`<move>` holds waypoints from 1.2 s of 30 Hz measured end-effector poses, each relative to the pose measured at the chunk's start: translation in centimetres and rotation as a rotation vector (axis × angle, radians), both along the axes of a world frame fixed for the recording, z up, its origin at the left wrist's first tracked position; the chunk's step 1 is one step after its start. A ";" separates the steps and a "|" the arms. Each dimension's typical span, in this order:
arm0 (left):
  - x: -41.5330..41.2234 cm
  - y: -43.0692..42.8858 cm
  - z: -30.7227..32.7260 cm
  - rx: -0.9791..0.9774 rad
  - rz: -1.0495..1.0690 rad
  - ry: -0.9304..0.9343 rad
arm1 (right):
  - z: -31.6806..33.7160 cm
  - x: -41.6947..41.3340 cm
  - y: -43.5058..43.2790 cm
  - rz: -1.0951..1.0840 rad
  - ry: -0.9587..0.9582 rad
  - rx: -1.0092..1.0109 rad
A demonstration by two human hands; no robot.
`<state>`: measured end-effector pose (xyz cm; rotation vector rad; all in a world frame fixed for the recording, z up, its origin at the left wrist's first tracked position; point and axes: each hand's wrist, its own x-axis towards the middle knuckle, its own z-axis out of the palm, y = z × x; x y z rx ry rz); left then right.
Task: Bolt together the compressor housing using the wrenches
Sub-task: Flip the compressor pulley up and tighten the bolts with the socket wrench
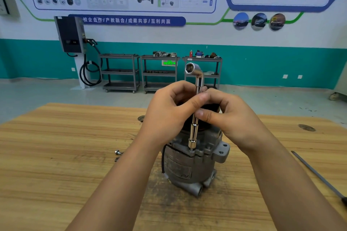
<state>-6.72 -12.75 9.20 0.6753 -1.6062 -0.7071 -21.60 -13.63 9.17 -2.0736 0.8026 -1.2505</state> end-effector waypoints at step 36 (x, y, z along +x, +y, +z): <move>-1.8 1.3 2.3 0.251 -0.065 0.440 | -0.3 0.5 -0.1 -0.089 -0.036 0.027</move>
